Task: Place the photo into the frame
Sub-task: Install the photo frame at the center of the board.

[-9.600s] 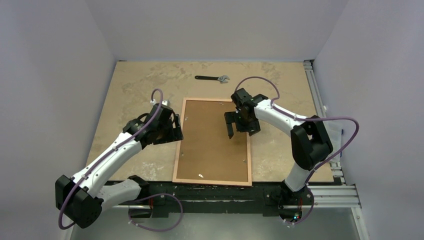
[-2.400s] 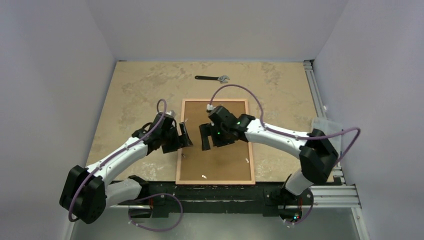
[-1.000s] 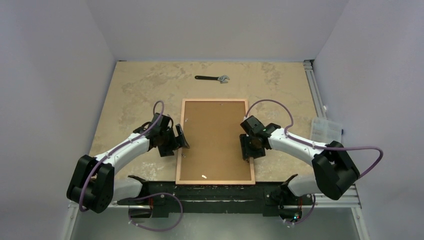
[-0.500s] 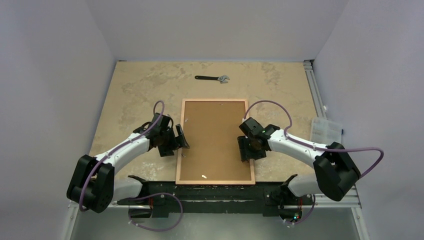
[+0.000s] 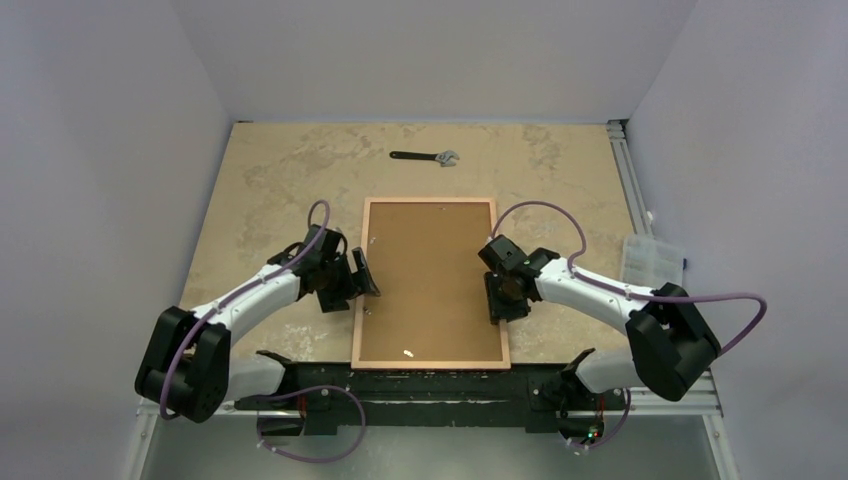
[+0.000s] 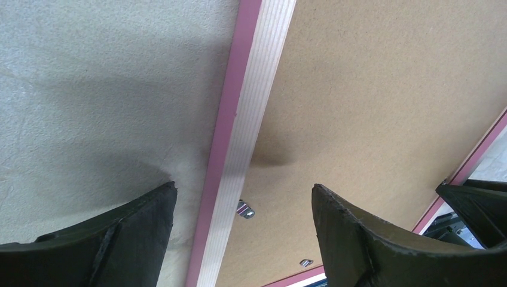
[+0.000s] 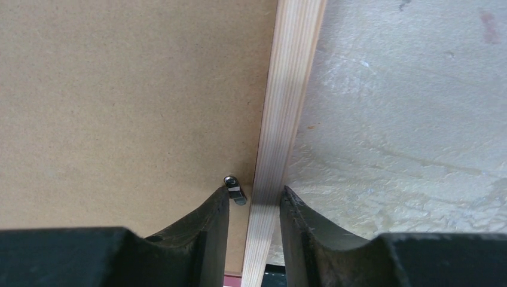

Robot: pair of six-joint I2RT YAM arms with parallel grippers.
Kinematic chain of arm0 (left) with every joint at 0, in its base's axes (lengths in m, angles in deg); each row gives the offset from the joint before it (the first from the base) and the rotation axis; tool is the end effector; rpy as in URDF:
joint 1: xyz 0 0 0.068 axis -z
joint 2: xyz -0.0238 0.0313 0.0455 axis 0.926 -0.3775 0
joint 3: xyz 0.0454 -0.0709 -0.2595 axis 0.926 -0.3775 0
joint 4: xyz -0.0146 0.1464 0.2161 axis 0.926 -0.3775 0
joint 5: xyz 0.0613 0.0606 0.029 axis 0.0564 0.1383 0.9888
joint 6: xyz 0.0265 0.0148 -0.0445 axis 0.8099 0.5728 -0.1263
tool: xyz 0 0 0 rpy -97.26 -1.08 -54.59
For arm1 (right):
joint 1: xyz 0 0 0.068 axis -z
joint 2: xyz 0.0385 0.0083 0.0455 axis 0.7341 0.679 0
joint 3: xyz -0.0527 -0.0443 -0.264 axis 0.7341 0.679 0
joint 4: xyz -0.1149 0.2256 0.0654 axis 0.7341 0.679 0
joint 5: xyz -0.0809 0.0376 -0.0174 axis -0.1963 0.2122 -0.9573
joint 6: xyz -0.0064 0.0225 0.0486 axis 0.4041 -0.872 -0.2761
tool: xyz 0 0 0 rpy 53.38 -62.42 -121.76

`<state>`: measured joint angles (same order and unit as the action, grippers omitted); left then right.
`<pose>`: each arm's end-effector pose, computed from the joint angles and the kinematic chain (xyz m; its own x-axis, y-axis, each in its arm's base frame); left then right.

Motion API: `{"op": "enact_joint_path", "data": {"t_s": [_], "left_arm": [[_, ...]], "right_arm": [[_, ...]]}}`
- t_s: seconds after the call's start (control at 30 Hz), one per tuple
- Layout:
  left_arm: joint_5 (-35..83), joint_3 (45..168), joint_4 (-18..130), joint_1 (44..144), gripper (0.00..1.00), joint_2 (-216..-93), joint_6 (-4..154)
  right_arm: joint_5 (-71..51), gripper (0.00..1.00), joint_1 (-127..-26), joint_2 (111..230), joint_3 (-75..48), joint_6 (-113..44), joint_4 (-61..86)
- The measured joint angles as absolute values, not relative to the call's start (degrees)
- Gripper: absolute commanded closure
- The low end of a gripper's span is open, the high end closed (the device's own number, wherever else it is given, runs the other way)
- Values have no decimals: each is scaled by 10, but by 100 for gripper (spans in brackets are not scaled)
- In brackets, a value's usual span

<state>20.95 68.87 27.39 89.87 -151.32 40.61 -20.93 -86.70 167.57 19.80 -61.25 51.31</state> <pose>0.1992 -0.0882 0.1663 -0.9004 -0.3947 -0.1830 -0.2837 0.8516 -0.4409 0.1767 0.1427 0.1699 -0.9661 -0.0838 -0.2440 -0.1075 0.9905 0.0853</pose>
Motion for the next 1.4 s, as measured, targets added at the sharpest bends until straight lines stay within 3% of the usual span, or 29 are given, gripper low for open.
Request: {"op": "enact_joint_path", "data": {"t_s": [0.3, 0.63, 0.9, 1.2, 1.3, 1.4], "left_arm": [[207, 695, 280, 901, 20, -1524, 406], [206, 701, 279, 905, 20, -1533, 407], [210, 704, 281, 908, 28, -1541, 406], [291, 761, 241, 950, 33, -1595, 389], [325, 780, 231, 955, 31, -1614, 378], [359, 787, 228, 955, 26, -1619, 373]], "right_arm": [[-237, 100, -872, 1677, 190, -622, 529], [-274, 100, -874, 1677, 186, -616, 525], [-292, 100, -884, 1677, 186, -615, 524], [-281, 100, -883, 1677, 185, -614, 522], [-281, 96, -883, 1680, 183, -614, 523], [-280, 85, -883, 1682, 181, -614, 525]]}}
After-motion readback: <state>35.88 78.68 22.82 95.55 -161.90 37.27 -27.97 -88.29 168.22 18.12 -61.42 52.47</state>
